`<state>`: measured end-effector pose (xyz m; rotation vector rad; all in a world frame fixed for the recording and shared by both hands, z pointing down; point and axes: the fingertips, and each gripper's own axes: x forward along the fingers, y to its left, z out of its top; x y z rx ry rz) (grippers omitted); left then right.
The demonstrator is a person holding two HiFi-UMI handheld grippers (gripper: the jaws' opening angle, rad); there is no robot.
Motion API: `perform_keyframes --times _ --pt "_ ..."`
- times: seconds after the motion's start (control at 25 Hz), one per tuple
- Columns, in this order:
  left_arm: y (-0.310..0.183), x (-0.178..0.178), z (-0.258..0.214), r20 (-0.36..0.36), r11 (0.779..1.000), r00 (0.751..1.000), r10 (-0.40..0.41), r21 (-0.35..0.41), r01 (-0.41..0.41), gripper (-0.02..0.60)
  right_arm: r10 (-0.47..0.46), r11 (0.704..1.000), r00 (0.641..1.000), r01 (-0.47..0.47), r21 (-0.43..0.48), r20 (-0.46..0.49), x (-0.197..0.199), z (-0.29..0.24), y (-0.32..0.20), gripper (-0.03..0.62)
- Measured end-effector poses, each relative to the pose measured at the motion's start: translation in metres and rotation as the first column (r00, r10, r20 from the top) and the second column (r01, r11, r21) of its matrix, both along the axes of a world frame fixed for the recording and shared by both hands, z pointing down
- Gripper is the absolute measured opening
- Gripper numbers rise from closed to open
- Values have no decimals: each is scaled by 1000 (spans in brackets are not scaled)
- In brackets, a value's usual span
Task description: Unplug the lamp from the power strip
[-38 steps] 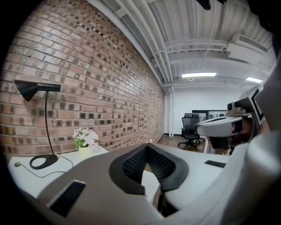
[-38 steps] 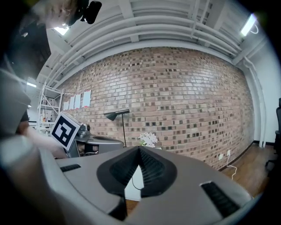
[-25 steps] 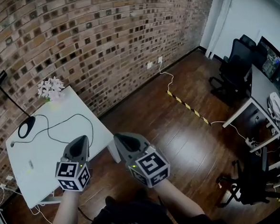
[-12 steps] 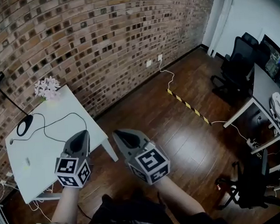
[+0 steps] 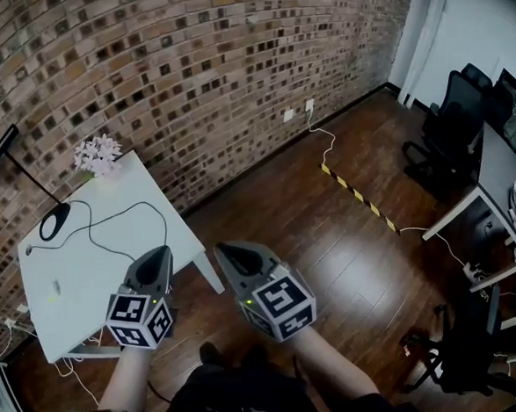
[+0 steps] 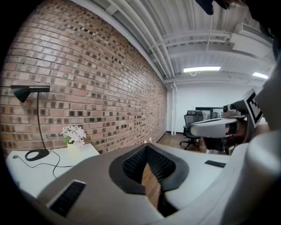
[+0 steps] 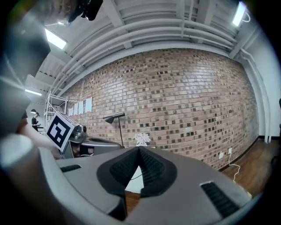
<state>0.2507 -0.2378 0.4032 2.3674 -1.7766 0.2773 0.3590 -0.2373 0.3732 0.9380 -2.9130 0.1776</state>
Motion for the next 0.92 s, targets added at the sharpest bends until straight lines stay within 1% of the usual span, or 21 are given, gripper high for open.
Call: perform_keyframes --times 0.2,0.32,0.4,0.48,0.56,0.68,0.92 --pt "-2 -1 0 -3 1000 1000 18 -2 -18 0 7 1000 1000 -7 10 -15 -7 2 -3 -2" --pt "-4 -9 -3 -4 1000 1000 23 3 -23 0 -6 1000 1000 6 6 -17 -17 -1 -3 -2" --pt "-6 -16 -2 -23 1000 999 23 -6 -23 -1 -10 1000 1000 10 4 -7 -25 -2 -5 -2" --pt "-7 -19 1 -59 999 998 28 -21 -29 0 -21 1000 1000 21 -10 11 -34 -2 -5 -2" --pt "-8 -24 0 -67 999 997 35 -21 -36 0 -38 999 999 38 -16 13 -45 -3 -4 -2" --pt "-9 -40 -4 -60 1000 998 26 -14 -27 0 -60 998 998 60 -3 1 -64 -7 -7 -2" --pt "-14 -75 0 -108 999 994 2 -42 -7 -2 -78 997 997 78 -10 -10 -101 -7 -16 -3"
